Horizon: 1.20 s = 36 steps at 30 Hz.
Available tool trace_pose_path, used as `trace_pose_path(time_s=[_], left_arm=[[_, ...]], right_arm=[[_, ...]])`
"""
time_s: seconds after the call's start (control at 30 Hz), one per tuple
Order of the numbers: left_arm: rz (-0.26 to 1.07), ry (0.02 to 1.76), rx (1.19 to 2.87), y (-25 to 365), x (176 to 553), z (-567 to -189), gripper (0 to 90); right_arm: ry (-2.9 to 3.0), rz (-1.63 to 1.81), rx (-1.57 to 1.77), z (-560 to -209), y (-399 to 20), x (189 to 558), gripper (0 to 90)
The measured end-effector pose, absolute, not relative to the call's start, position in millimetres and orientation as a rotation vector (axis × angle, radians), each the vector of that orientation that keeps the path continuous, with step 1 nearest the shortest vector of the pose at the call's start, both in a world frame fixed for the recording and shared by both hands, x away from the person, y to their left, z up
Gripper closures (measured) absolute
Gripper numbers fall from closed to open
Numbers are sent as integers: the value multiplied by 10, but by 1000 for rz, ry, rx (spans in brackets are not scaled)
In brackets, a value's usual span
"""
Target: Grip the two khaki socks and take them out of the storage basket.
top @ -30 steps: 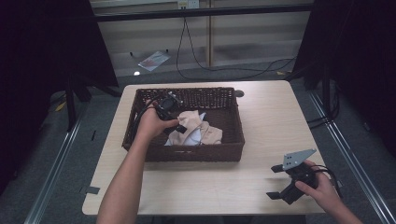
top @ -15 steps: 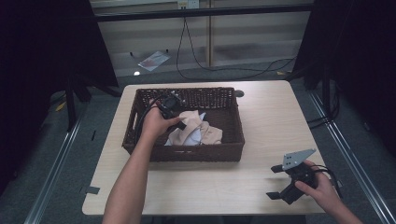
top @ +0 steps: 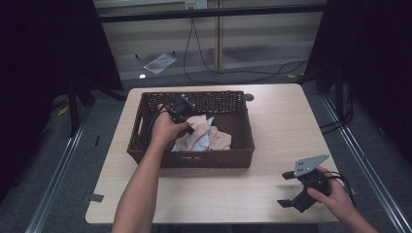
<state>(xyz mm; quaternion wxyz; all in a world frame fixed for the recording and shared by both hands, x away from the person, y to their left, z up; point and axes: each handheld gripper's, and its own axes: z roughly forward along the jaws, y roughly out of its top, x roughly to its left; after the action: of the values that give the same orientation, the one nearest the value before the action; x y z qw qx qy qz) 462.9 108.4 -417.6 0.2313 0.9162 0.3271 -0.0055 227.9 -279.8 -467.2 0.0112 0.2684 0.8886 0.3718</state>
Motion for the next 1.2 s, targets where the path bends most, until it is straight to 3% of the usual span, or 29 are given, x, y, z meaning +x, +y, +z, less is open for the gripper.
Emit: trace_pose_path(time_s=[1.2], left_arm=[[-195,897,2460,1237,4370,-3089,889]], right_arm=[[2775,1162,843,-4673,-2789,2280,25]])
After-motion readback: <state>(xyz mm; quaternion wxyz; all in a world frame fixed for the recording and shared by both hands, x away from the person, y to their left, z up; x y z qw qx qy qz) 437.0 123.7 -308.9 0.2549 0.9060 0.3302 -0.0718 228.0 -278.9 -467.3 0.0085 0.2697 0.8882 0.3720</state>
